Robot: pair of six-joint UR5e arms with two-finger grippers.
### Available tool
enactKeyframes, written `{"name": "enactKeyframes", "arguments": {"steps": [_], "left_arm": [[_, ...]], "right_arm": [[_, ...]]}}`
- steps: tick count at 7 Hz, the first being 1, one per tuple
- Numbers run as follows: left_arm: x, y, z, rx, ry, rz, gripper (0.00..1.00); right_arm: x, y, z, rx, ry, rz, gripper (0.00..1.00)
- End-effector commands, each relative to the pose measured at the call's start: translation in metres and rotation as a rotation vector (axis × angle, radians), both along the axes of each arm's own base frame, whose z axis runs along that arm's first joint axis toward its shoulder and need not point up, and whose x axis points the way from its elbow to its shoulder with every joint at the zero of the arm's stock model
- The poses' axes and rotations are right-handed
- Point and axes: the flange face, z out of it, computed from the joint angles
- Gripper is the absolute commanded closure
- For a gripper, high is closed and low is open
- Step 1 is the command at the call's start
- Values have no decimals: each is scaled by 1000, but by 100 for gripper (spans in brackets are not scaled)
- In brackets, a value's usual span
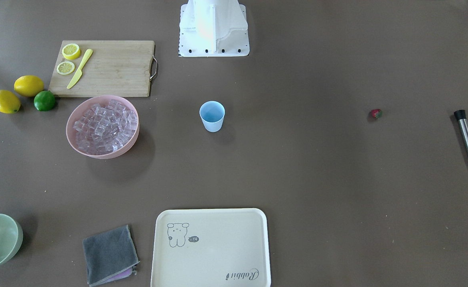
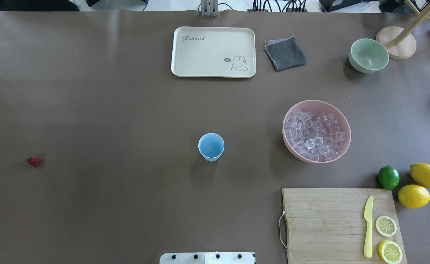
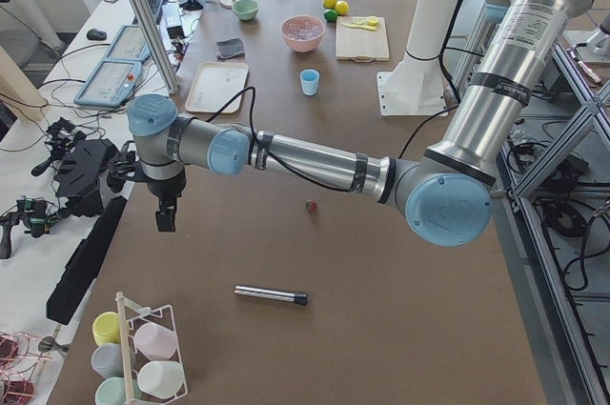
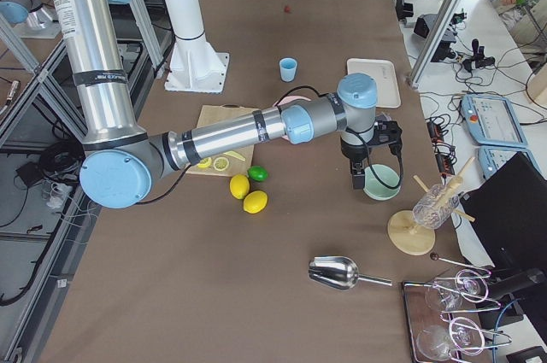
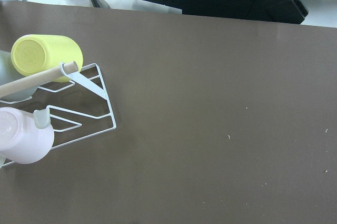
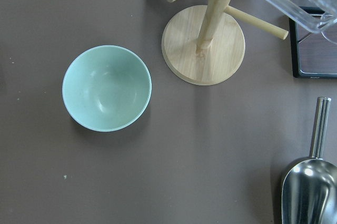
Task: Mash ice and strawberries in cup
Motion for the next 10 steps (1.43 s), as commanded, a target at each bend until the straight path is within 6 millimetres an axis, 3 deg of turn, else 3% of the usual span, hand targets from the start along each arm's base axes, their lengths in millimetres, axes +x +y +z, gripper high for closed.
{"name": "enactKeyframes", "arguments": {"steps": [1, 2, 4, 6, 7, 9, 10], "left_arm": [[0, 10, 14, -17, -5, 0, 2], [0, 15, 21, -9, -4, 0, 2], [17, 16, 34, -8, -3, 24, 2], [22, 29, 52, -33, 2, 34, 2], [23, 29, 47, -23, 5, 37, 2], [23, 23, 40, -16, 4, 36, 2], [28, 16, 26, 3, 5, 42, 2]], "right_arm": [[-14, -2, -4, 7, -2, -25, 0], [-23, -12, -16, 26, -2, -36, 0], [-31, -11, -34, 53, -15, -43, 0], [-49, -11, -49, 80, -22, -73, 0], [-49, -24, -84, 127, -26, -69, 0], [-44, -17, -93, 148, -29, -60, 0], [-45, -18, -97, 156, -31, -61, 0]]}}
